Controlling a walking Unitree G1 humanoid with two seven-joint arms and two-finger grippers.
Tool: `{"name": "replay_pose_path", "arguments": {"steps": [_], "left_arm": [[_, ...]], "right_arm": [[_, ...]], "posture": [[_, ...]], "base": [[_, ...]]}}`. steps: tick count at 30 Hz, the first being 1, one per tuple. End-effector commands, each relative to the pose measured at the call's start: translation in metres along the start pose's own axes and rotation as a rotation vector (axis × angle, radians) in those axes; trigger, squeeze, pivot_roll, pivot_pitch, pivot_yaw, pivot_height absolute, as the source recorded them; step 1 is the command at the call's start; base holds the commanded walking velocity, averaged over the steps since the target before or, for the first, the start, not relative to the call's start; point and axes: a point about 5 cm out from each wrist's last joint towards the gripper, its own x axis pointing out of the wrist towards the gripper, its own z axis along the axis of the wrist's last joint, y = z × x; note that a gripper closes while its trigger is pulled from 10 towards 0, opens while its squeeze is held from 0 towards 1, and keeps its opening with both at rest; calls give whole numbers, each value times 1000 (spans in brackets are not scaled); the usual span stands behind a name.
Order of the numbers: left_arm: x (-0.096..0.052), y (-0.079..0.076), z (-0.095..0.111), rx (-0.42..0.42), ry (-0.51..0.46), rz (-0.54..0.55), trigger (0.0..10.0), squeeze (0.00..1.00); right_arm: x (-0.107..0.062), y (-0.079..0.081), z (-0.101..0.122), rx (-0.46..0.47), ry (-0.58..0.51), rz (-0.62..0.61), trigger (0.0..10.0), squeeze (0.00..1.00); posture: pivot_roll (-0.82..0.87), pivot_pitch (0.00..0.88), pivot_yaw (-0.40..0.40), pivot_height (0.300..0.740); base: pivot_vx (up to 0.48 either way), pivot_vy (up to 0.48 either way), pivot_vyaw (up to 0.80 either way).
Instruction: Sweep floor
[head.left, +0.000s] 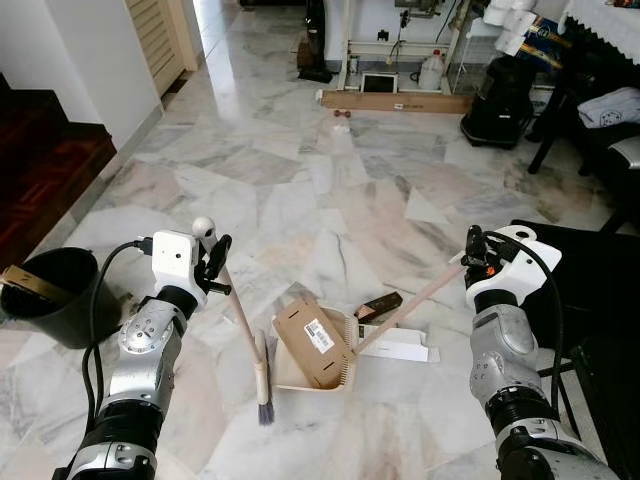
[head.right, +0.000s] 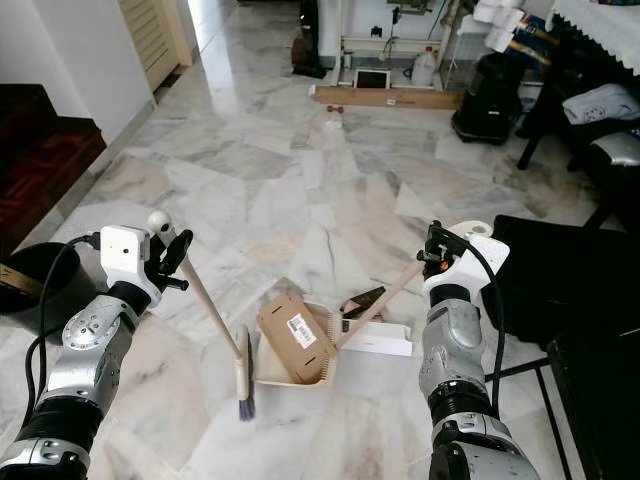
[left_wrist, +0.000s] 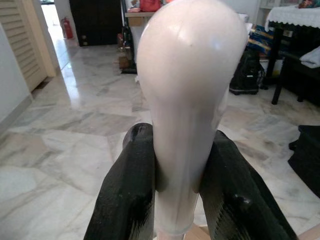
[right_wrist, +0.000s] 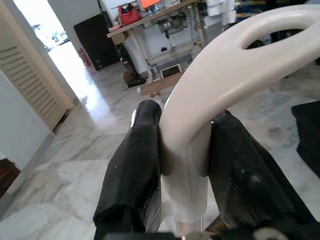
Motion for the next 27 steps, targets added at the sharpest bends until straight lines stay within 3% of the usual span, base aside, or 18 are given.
{"name": "replay_pose_path", "arguments": {"steps": [1, 27], "left_arm": [[1, 7, 10, 33, -44, 20, 10000, 0], [3, 11, 17, 50, -50, 22, 10000, 0]], "right_arm": [[4, 7, 8, 23, -41, 11, 10000, 0], [5, 7, 10, 7, -52, 3, 10000, 0]], "posture": [[39, 72, 18, 740], [44, 78, 25, 740]], "base": [[0, 277, 0], [0, 281, 0]]}}
